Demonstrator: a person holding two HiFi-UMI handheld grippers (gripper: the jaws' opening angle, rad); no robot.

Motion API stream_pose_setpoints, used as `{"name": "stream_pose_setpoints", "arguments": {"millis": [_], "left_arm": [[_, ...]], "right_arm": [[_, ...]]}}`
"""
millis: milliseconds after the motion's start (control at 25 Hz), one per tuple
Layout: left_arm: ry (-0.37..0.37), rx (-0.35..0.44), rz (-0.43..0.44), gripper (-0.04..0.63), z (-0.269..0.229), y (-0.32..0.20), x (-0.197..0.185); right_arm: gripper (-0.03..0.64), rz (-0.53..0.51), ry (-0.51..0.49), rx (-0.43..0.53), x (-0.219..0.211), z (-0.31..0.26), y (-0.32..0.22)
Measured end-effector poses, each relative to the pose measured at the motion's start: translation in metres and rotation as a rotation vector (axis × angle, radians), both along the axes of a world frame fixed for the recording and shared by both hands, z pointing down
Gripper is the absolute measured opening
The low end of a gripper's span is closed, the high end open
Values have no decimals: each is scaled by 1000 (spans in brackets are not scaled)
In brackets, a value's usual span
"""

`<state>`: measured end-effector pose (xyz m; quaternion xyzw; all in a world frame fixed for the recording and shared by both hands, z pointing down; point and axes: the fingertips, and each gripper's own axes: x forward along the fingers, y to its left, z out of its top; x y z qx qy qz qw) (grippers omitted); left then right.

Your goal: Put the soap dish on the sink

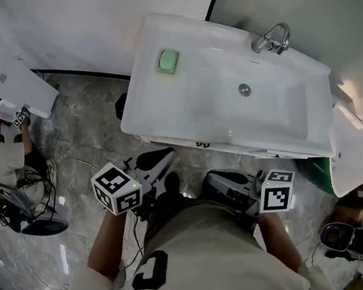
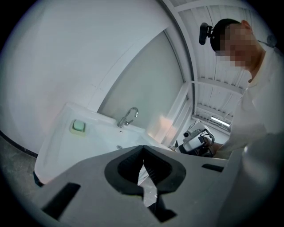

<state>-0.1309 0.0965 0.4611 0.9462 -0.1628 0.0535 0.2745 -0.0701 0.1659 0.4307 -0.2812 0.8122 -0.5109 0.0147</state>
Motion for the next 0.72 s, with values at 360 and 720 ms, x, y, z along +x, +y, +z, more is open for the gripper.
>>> {"name": "stream_pose_setpoints", "arguments": {"millis": [360,720], "left_arm": [[-5,24,45,20,-13,4,41],[-37,34,42,20,-14,12,61]], "right_arm": [[8,59,-19,8,41,-7,8],[8,40,-24,42,60,-12,7]]}}
